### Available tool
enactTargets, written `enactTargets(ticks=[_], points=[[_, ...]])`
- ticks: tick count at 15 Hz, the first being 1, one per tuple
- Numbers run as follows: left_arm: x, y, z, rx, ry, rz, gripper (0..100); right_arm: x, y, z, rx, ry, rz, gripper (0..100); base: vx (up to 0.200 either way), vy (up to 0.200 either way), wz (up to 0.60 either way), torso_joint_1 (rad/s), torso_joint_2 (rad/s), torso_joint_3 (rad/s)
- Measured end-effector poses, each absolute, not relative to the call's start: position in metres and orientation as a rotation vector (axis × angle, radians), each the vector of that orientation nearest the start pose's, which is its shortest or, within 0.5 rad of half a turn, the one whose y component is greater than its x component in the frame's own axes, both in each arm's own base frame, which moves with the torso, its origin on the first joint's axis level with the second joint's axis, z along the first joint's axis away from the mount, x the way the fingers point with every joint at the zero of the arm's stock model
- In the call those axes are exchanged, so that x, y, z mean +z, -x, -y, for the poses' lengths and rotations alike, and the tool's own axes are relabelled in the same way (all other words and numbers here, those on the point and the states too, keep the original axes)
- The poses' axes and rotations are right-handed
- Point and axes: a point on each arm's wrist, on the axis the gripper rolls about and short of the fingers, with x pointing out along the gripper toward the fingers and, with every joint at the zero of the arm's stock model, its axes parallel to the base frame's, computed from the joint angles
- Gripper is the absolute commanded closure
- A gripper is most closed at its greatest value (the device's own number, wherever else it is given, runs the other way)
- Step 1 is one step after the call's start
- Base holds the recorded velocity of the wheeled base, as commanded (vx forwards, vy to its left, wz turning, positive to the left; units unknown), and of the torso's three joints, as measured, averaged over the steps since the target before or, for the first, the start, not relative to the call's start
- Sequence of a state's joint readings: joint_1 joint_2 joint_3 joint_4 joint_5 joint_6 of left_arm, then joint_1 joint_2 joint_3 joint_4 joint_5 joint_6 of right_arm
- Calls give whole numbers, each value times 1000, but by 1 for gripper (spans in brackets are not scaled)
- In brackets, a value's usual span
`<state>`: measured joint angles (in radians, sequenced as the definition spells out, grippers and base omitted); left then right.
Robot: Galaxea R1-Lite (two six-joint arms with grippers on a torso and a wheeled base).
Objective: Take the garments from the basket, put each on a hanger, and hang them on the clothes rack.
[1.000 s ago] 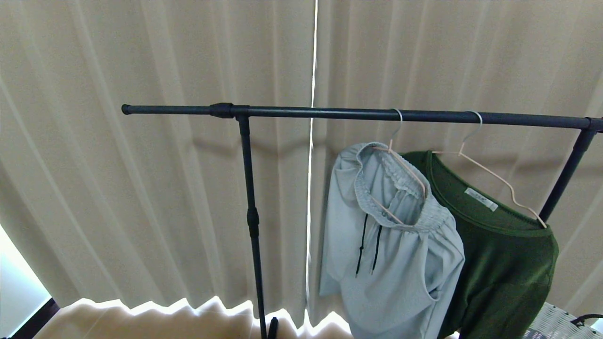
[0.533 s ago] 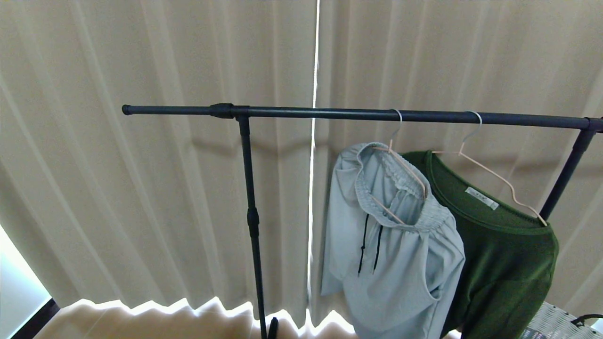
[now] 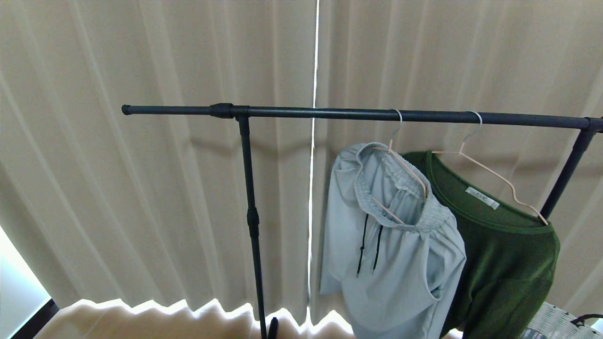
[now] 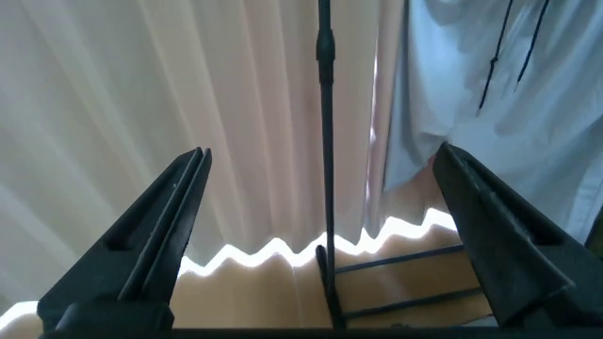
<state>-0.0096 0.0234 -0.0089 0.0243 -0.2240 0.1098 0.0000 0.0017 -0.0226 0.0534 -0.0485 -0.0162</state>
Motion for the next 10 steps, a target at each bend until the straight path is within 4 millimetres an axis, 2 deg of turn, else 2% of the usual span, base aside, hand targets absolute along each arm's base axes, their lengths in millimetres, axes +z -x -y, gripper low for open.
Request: enactTargets(ticks=[10], points=[[75,23,5,-225,-102,-10,0,76,24,1,-49,-7,-30,0,0,0,0,0,0,0]])
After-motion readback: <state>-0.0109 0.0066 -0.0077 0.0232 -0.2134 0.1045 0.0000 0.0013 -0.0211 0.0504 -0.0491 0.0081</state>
